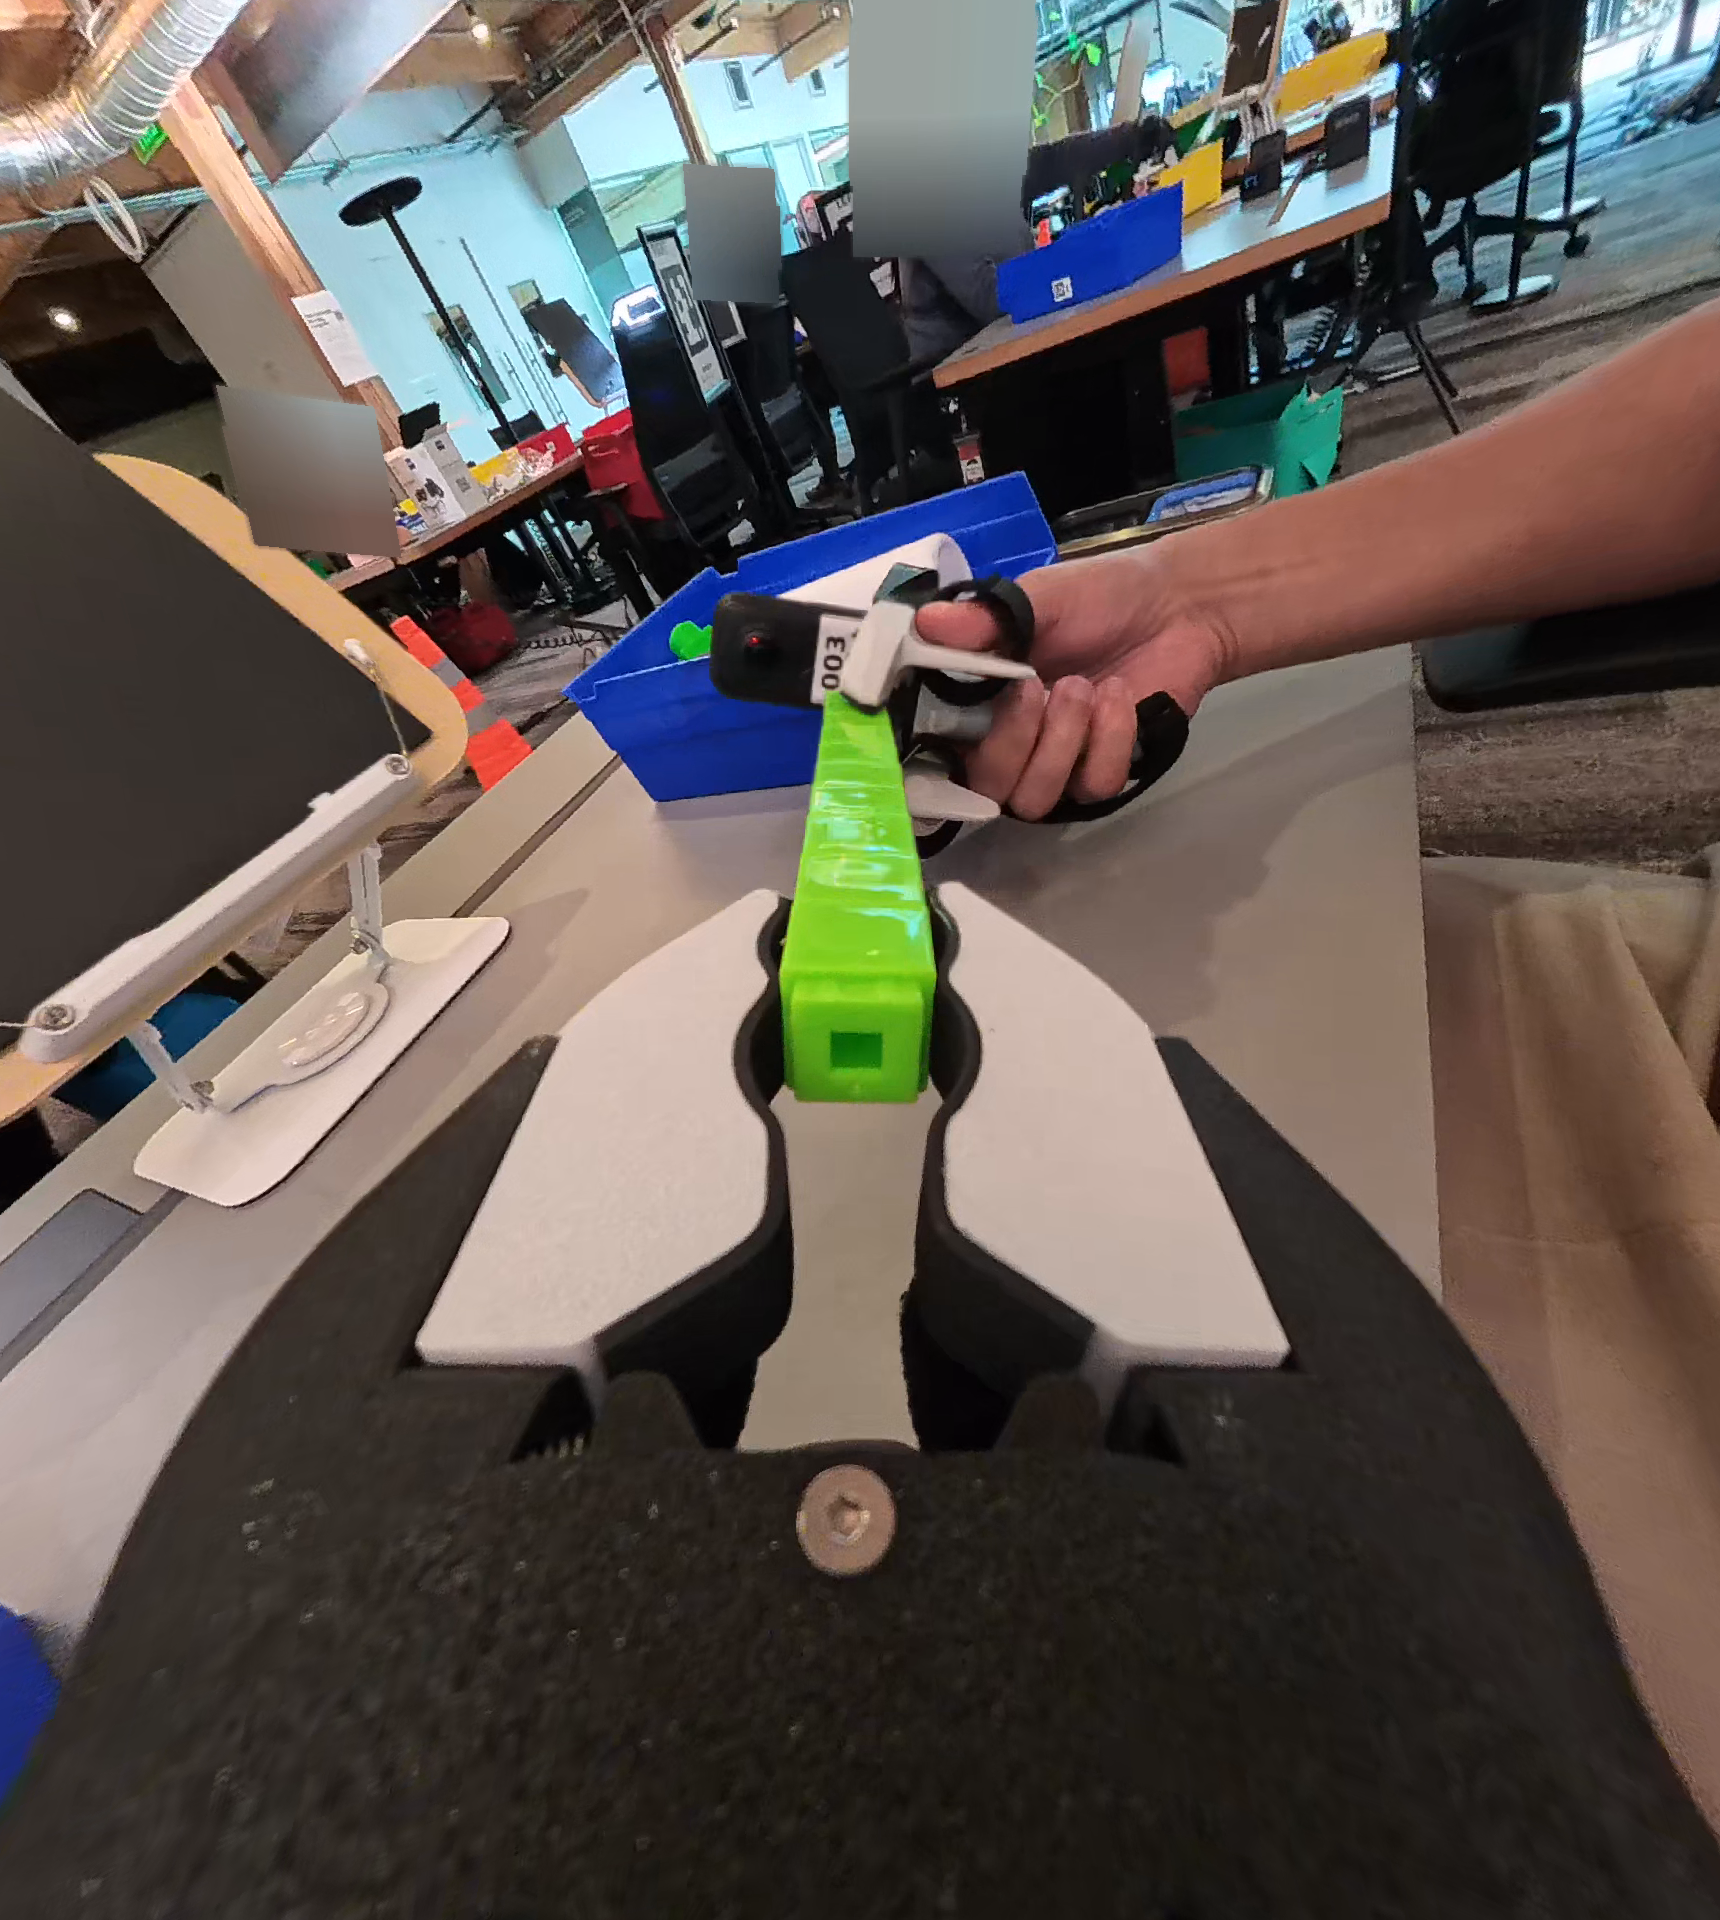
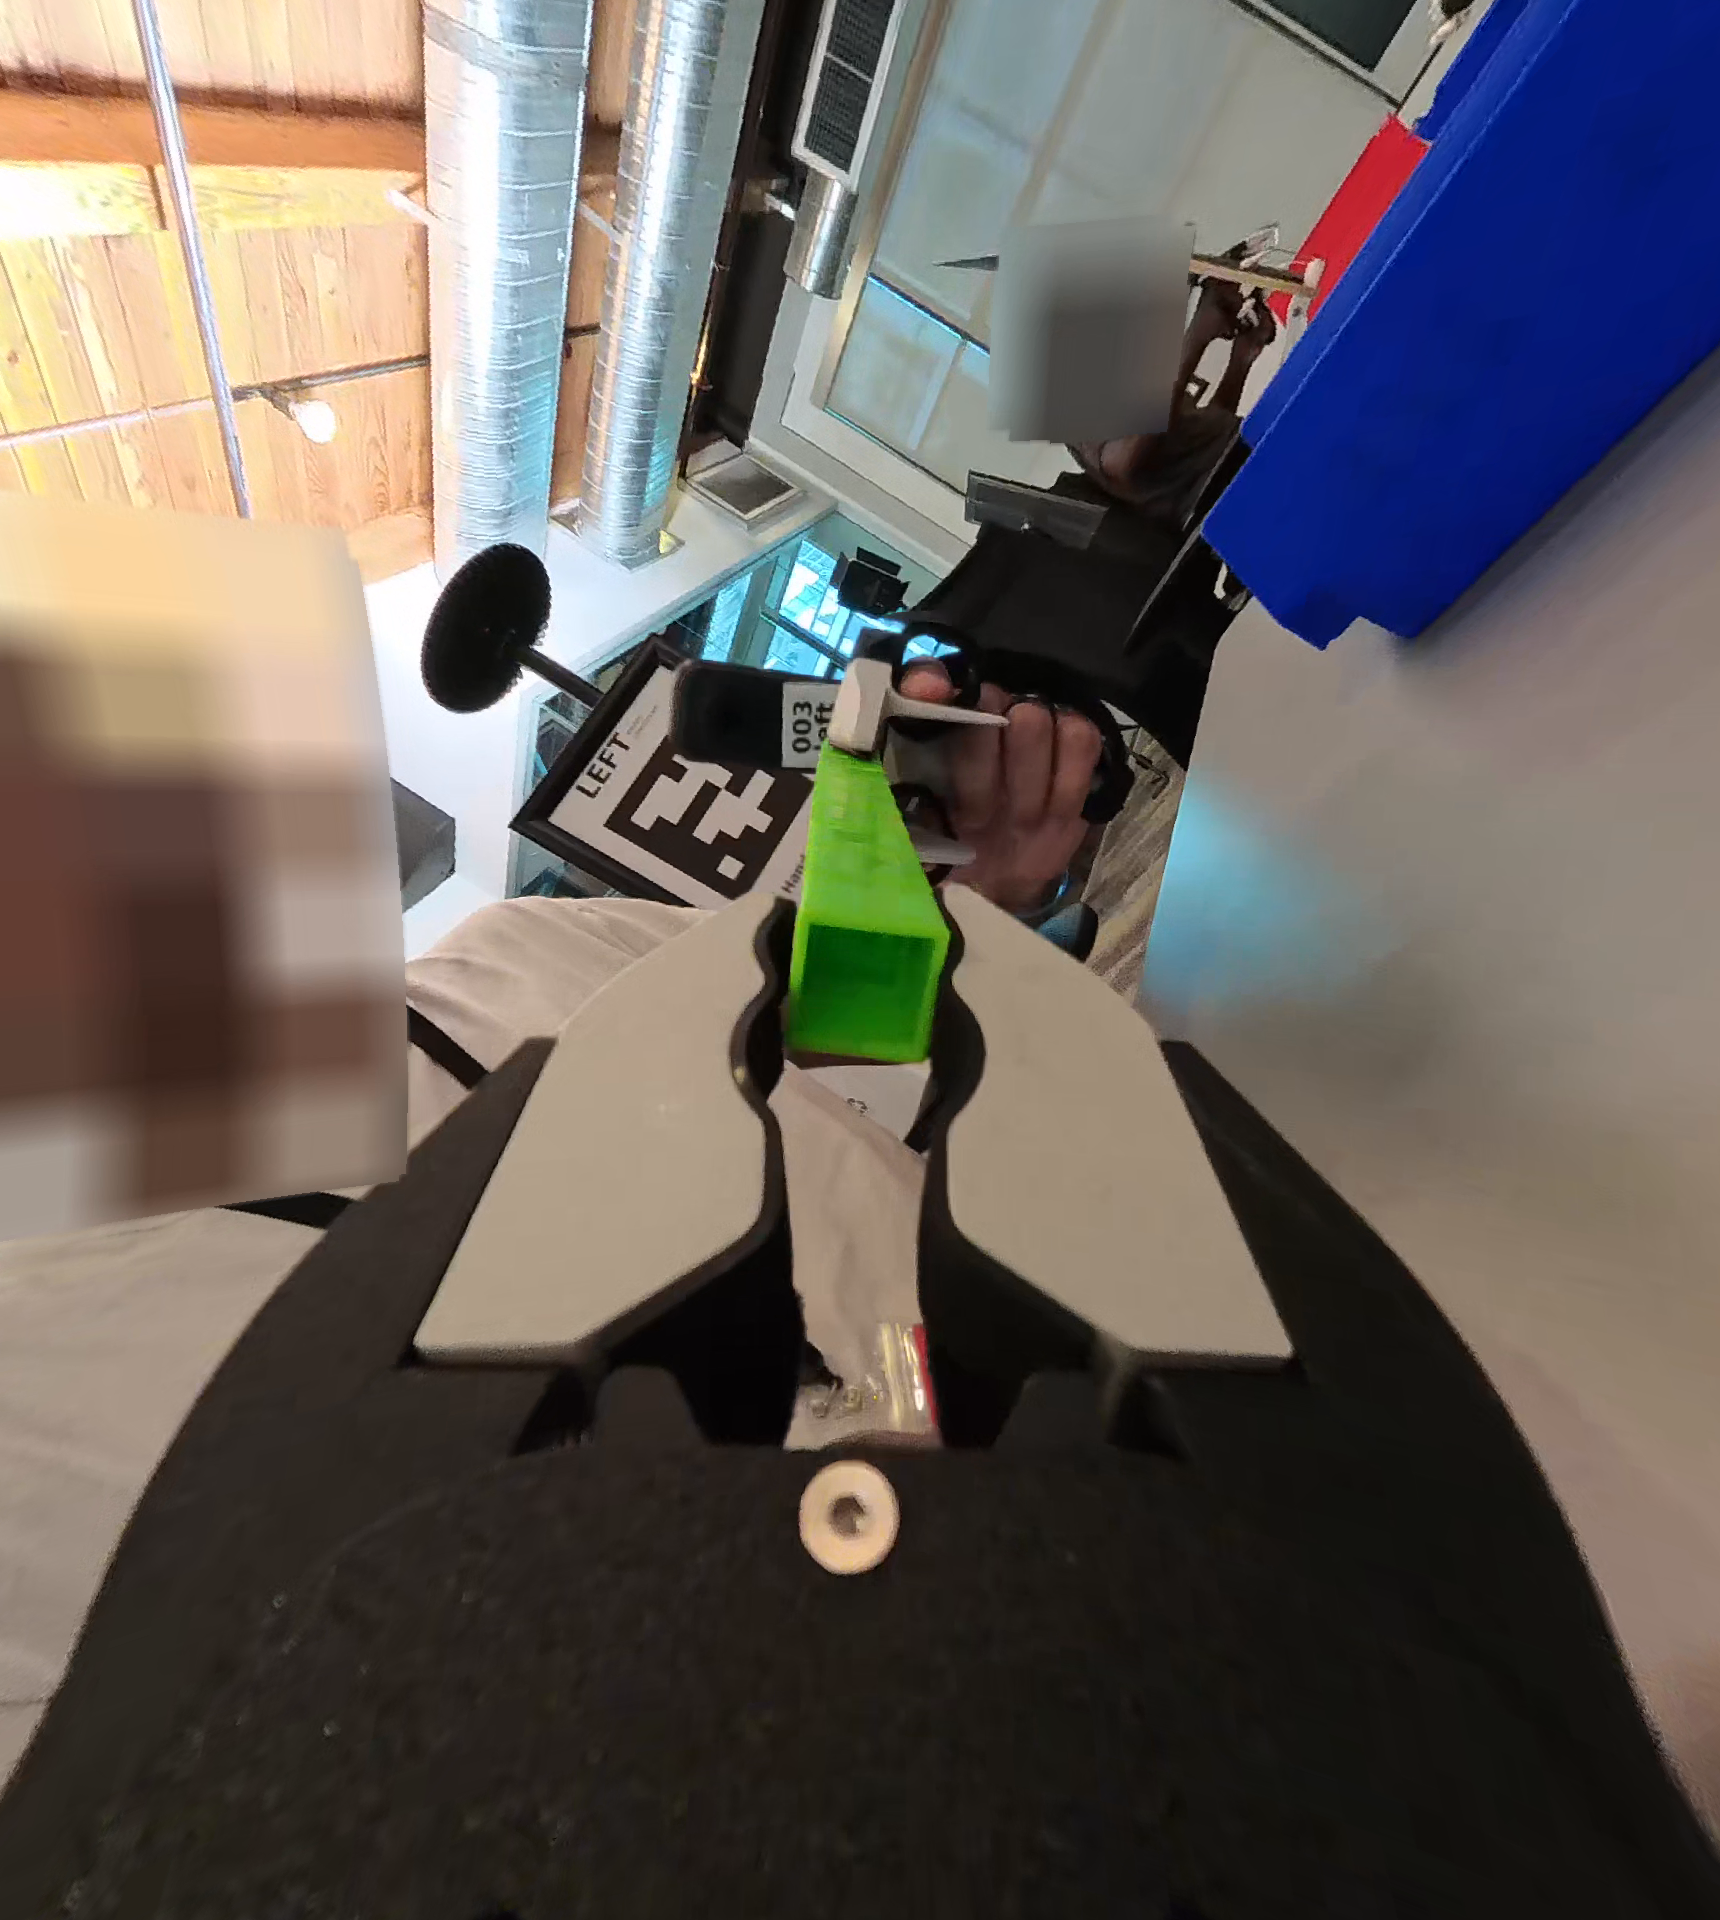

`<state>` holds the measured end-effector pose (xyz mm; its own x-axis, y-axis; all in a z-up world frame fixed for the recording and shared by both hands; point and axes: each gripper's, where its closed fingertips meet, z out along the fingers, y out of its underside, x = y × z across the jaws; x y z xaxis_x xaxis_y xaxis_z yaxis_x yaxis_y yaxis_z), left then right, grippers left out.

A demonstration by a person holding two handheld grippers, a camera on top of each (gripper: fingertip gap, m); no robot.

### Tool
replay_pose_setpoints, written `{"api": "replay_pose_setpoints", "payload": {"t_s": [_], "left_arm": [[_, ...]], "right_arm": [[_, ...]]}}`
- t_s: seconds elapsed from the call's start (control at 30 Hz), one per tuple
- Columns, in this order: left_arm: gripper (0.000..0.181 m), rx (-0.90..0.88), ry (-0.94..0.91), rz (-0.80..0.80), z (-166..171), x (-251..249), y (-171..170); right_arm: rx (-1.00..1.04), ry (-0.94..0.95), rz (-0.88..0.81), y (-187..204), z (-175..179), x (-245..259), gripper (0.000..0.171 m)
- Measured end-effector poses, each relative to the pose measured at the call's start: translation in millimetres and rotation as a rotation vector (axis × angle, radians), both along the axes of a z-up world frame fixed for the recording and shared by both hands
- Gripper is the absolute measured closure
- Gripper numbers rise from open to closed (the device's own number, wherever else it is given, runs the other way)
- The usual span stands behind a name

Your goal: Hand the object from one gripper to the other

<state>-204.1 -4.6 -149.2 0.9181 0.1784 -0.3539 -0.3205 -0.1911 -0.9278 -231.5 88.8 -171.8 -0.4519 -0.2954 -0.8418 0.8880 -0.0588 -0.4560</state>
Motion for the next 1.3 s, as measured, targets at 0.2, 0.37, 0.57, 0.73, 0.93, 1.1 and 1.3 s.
{"api": "replay_pose_setpoints", "payload": {"t_s": [0.2, 0.37, 0.57, 0.73, 0.93, 1.1, 1.3], "left_arm": [[0.155, -0.025, -0.043, 0.06, -10, -10, -2], [0.121, 0.023, -0.161, 0.111, -7, -24, -7], [0.126, 0.059, -0.221, 0.244, -7, -48, -21], [0.129, 0.055, -0.275, 0.309, -13, -60, -28], [0.122, -0.007, -0.376, 0.294, -35, -64, -23], [0.123, -0.026, -0.384, 0.298, -39, -63, -22], [0.125, -0.072, -0.353, 0.326, -45, -65, -23]], "right_arm": [[0.038, 0.049, -0.075, 2, 2, -8, 0.148], [0.043, 0.184, -0.239, 22, 37, -19, 0.148], [0.192, 0.487, -0.608, 100, 105, -36, 0.148], [0.58, 0.675, -1.171, 229, 136, -56, 0.148], [1.049, 0.623, -1.488, 325, 78, -67, 0.148], [1.362, 0.603, -1.496, 341, 33, -74, 0.148], [1.513, 0.549, -1.452, 340, 12, -76, 0.148]]}}
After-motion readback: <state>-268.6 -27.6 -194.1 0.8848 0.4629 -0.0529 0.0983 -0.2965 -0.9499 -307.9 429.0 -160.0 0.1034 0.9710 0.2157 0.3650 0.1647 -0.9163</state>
